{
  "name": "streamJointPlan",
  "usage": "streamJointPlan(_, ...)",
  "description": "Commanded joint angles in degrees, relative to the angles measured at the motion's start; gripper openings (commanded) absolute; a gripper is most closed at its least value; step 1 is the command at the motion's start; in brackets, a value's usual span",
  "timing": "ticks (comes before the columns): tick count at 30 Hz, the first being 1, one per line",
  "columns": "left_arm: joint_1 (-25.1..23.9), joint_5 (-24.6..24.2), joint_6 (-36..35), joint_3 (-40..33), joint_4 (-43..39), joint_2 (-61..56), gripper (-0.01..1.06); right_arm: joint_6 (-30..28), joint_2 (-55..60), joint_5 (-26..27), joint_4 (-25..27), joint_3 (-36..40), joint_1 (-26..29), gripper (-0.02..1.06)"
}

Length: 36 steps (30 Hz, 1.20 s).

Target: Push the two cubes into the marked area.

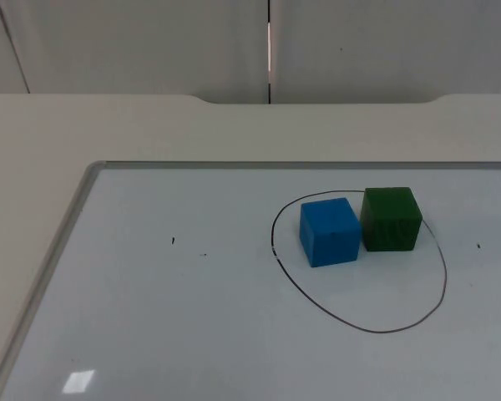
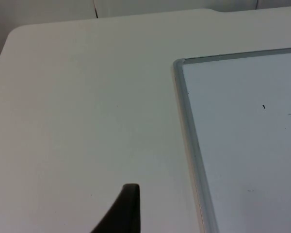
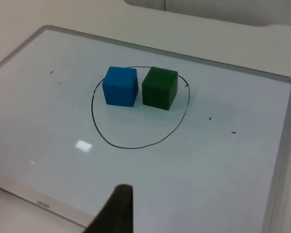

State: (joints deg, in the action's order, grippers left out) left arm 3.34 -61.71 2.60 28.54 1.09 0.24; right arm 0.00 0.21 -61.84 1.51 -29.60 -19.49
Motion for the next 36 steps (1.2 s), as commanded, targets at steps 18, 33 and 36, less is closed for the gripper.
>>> streamJointPlan(18, 0.1, 0.1, -0.5, -0.2, -0.4, -0.2, 1.02, -0.9, -0.2, 0.0, -1.1, 0.2, -0.3, 1.05)
streamJointPlan(33, -0.1, 0.1, -0.5, -0.2, -0.4, -0.2, 1.02, -0.9, -0.2, 0.0, -2.6, 0.2, -0.3, 1.05)
streamJointPlan(36, -0.1, 0.1, -0.5, -0.2, -0.4, -0.2, 1.02, -0.9, -0.2, 0.0, -2.6, 0.2, -0.3, 1.05)
